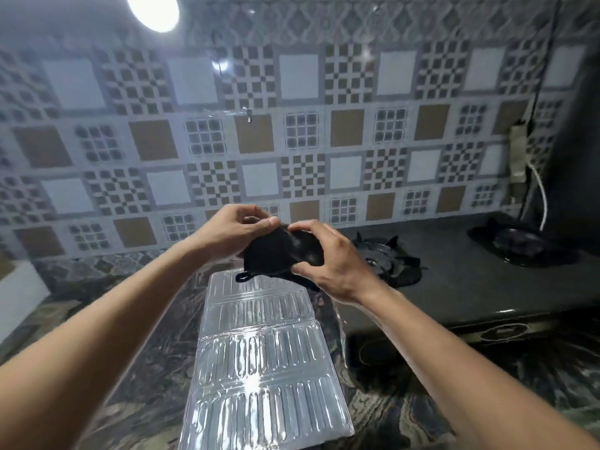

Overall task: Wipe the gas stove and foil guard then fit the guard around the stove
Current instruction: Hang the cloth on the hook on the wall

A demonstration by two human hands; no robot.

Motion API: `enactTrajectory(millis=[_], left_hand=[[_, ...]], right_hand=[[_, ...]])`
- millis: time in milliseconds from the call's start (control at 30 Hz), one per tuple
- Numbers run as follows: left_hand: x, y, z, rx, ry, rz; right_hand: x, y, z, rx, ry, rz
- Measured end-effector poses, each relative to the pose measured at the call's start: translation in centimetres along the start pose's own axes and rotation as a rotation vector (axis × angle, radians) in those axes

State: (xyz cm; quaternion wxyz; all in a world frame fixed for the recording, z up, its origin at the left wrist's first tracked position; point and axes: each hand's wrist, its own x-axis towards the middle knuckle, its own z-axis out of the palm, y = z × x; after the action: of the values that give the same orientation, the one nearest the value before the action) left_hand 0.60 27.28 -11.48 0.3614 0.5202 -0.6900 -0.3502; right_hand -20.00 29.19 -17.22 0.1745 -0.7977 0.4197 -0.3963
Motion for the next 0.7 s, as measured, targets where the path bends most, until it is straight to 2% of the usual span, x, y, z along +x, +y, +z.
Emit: enactTrajectory(millis=[133,333,500,700], left_hand=[[2.1,1.0,-2.3,-0.044,-0.124,0.005],[7.2,2.6,-4.0,-0.039,0.054,0.042],[12.6,3.7,-5.2,-0.078,0.185,0.055],[19.1,4.4,-6.6,-0.106,0.210,0.105]], right_hand=[[4.0,0.3,-1.8,0.132,0.009,0.040],[11.0,1.9,-4.6,0.246,-0.019,0.064],[18.2,4.3,-6.0,0.231,-0.001,0.012],[26.6,7.7,-7.6,0.196,-0.026,-0.087]])
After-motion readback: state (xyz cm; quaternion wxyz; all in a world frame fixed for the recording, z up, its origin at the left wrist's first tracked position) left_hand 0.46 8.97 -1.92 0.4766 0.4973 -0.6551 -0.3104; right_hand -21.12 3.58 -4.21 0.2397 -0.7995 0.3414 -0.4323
